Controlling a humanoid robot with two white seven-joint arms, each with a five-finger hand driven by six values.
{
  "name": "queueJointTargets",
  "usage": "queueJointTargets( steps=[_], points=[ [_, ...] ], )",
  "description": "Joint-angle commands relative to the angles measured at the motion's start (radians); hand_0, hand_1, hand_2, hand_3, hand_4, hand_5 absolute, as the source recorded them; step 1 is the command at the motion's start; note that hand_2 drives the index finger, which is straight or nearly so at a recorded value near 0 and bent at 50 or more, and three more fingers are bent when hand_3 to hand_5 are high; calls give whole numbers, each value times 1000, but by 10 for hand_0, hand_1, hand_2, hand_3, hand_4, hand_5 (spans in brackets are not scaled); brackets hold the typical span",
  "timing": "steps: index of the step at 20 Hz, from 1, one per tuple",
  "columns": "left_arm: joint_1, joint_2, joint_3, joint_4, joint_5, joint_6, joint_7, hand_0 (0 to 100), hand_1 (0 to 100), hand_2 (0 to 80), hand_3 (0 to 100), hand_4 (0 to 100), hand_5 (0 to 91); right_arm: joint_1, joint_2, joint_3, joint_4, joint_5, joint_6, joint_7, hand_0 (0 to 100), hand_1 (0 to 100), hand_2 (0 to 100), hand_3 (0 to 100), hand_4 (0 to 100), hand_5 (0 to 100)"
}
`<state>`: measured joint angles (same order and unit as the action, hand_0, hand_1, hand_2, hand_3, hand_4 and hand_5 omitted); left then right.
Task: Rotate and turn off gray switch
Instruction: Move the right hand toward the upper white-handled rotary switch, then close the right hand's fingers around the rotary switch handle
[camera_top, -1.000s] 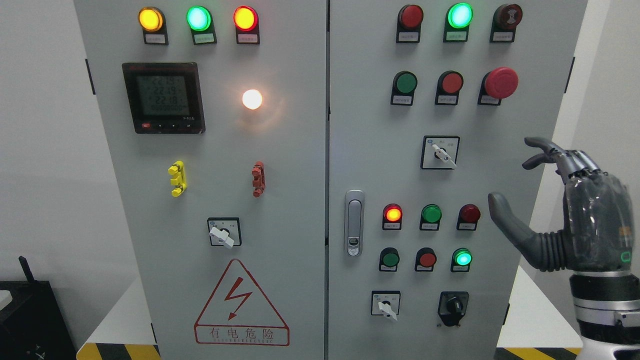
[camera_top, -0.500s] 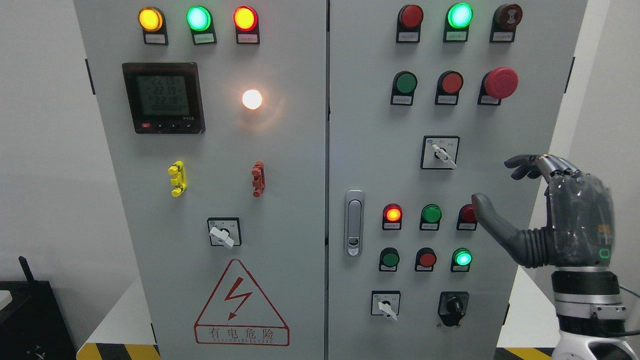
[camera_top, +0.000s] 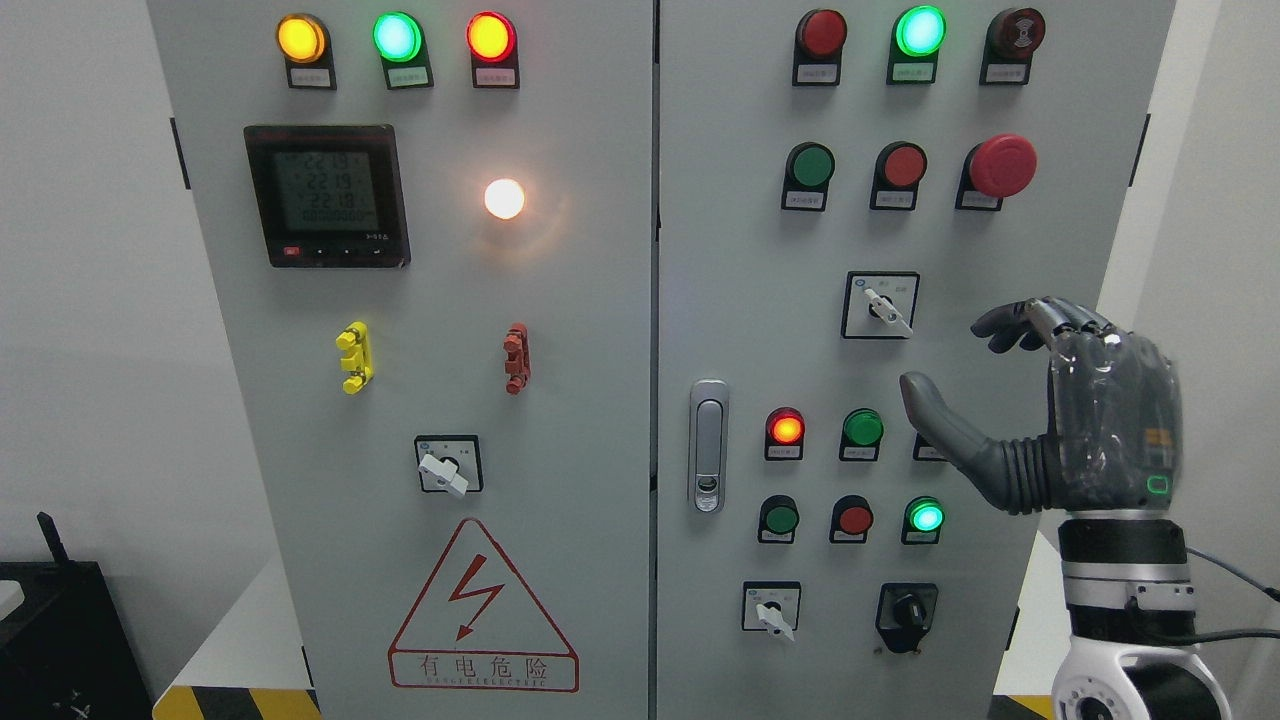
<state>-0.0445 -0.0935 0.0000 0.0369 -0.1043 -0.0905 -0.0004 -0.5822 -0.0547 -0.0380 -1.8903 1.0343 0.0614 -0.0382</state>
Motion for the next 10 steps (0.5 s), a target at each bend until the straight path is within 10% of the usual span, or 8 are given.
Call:
queueJointTargets(
  steps=[1,10],
  points=[
    [0,0,32,0,0,0,0,120,389,0,0,0,0,-30,23,46,34,36,9,1,0,291,507,669,688,833],
    [0,0,32,0,0,0,0,120,389,0,0,0,0,-45,23,66,39,39,11,-2,0,330,518,824,752,924]
  ],
)
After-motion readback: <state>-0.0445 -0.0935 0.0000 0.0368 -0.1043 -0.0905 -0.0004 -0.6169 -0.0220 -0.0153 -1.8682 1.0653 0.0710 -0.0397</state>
